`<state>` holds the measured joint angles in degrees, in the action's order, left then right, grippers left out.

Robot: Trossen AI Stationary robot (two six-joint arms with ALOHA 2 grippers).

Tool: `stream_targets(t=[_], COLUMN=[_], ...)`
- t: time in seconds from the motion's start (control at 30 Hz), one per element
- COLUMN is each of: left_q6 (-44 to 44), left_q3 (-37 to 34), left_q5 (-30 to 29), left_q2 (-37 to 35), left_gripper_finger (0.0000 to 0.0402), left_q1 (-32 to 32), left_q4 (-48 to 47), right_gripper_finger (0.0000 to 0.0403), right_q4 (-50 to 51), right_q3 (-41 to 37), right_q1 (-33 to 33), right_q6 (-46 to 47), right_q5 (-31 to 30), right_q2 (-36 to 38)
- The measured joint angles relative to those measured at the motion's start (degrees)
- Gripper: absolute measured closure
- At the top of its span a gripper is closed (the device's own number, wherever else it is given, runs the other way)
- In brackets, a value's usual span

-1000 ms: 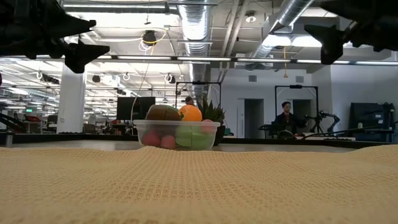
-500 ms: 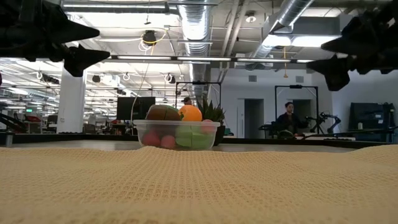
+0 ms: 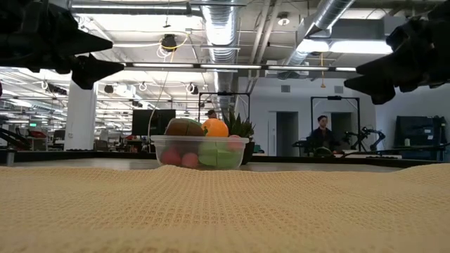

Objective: Pick and placing Produce into tupperware
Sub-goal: Return to Home Position

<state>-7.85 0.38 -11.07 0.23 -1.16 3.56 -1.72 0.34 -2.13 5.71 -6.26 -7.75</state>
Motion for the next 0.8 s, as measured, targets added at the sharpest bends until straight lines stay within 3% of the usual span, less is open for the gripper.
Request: stream_targets(t=[0.8], left_q6=[1.59], left_q3=[0.00], left_q5=[8.96], left_q2=[3.20], left_gripper_finger=[0.0058], left_q1=[-0.01], left_q4=[-1.55], right_gripper_finger=[0.0154], right_q4=[0.01], right_q3=[-0.04], right_q1=[-0.04], right_q6=[-2.73], right_q5=[0.22], right_q2=[-0.07])
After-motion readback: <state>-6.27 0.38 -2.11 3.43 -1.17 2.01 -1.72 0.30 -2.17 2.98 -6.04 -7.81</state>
